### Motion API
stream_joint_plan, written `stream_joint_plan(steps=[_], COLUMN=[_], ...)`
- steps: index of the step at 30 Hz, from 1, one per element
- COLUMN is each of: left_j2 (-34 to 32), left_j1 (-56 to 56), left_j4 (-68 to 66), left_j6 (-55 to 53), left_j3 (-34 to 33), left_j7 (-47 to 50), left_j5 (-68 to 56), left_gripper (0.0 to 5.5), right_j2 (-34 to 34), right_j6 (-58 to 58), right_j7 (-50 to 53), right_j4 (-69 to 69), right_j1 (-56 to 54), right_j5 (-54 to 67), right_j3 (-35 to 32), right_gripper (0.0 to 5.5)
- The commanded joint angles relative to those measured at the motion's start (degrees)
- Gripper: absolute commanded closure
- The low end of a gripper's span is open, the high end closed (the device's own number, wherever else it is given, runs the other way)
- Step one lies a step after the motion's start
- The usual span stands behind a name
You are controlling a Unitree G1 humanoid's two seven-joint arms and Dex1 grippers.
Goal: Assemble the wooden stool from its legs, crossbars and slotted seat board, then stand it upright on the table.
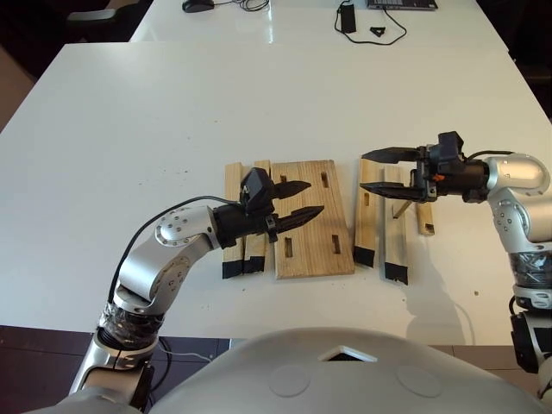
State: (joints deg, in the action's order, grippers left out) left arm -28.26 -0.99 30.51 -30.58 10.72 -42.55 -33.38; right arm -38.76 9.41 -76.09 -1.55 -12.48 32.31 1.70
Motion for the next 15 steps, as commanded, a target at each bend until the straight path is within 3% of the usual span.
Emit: stream_joint_plan(steps=[1, 7, 11, 15], left_j2=[-0.4, -0.4, -0.1, 0.4], left_j1=[0.2, -1.3, -3.0, -5.0], left_j4=[0.0, 0.0, -0.9, -2.4], left_j6=[-0.6, 0.2, 1.2, 2.9], left_j3=[-0.4, -1.0, -1.7, -1.5], left_j7=[-0.1, 0.5, 1.3, 1.9], left_j5=[-0.1, 0.2, 1.1, 2.7], left_gripper=[2.84, 2.84, 2.84, 2.84], right_j2=[-0.4, -4.0, -8.9, -12.4], right_j6=[7.4, 20.1, 21.5, 15.5], right_j7=[1.5, 4.6, 0.4, -4.7], right_j4=[-1.4, -14.7, -19.4, -16.8], right_j1=[0.5, -0.6, 9.5, 20.4], right_j5=[4.7, 20.1, 17.0, 7.2], right_j3=[-2.5, -11.3, -9.3, -4.5], right_gripper=[2.96, 2.96, 2.96, 2.96])
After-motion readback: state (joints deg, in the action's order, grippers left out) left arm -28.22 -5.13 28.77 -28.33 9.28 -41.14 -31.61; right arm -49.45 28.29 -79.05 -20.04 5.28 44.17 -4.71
